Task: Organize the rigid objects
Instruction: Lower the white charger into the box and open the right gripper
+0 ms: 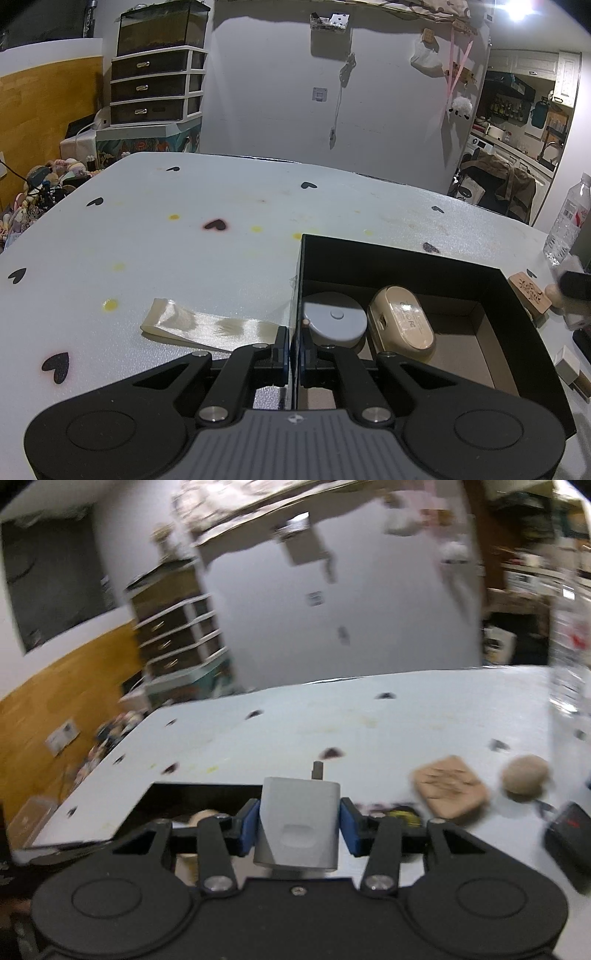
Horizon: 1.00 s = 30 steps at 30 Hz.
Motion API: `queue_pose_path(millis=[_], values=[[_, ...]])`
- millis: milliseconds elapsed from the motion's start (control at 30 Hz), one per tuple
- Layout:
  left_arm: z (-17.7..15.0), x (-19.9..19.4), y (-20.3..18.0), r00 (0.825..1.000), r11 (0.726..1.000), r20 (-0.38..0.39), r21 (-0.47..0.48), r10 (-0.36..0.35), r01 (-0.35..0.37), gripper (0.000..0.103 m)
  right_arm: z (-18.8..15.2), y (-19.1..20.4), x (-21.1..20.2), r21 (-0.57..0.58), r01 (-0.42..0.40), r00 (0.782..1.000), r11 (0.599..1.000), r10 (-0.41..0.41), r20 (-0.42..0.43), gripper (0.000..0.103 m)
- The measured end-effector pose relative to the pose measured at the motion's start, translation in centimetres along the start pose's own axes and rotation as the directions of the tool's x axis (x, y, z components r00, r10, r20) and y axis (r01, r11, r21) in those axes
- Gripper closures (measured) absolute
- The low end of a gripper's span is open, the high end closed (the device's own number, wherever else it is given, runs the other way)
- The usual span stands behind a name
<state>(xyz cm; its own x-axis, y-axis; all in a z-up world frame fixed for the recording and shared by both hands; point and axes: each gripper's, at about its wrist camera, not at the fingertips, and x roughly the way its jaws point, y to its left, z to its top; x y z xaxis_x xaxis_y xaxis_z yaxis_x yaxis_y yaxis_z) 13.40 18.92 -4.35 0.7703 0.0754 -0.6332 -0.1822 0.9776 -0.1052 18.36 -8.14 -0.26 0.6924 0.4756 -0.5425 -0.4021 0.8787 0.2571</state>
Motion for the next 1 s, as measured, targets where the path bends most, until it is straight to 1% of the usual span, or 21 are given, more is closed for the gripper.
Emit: queue_pose_path(millis=[100, 267, 400, 467, 567, 700, 867, 933, 1000], values=[[0.0, 0.0, 0.1, 1.000, 1.000, -0.001, -0.004, -0.004, 0.004, 0.098, -0.1, 2.0, 1.6, -0.047, -0.031, 0.998, 0.998, 0.028, -0.058, 0.056], [-0.1, 0.0, 0.1, 1.000, 1.000, 0.000, -0.007, -0.010, 0.010, 0.098, 0.0, 4.2, 3.8, -0.104, -0.045, 0.993, 0.994, 0.033, -0.111, 0.056], [-0.1, 0.0, 0.2, 1.000, 1.000, -0.002, -0.007, -0.014, 0.014, 0.098, -0.1, 5.0, 5.7, -0.141, -0.011, 0.988, 0.990, -0.010, -0.151, 0.056], [-0.1, 0.0, 0.2, 1.000, 1.000, -0.001, -0.009, -0.017, 0.017, 0.098, -0.2, 5.1, 6.6, -0.144, 0.009, 0.985, 0.990, -0.033, -0.169, 0.056], [-0.1, -0.1, 0.3, 1.000, 1.000, 0.000, -0.012, -0.019, 0.019, 0.097, -0.1, 5.3, 7.8, -0.140, 0.019, 0.981, 0.990, -0.046, -0.189, 0.056], [-0.1, -0.1, 0.4, 1.000, 1.000, 0.000, -0.012, -0.021, 0.021, 0.097, -0.1, 5.5, 8.8, -0.133, 0.030, 0.976, 0.991, -0.058, -0.208, 0.056], [-0.1, -0.1, 0.4, 1.000, 1.000, 0.000, -0.013, -0.025, 0.025, 0.097, 0.1, 5.7, 9.0, -0.134, 0.044, 0.976, 0.990, -0.071, -0.204, 0.056], [-0.1, -0.1, 0.4, 1.000, 1.000, 0.000, -0.014, -0.026, 0.026, 0.097, 0.3, 5.7, 8.9, -0.133, 0.055, 0.977, 0.990, -0.081, -0.196, 0.050], [-0.1, -0.1, 0.4, 1.000, 1.000, 0.000, -0.014, -0.027, 0.027, 0.097, 0.4, 5.5, 8.7, -0.129, 0.059, 0.978, 0.990, -0.084, -0.192, 0.050]])
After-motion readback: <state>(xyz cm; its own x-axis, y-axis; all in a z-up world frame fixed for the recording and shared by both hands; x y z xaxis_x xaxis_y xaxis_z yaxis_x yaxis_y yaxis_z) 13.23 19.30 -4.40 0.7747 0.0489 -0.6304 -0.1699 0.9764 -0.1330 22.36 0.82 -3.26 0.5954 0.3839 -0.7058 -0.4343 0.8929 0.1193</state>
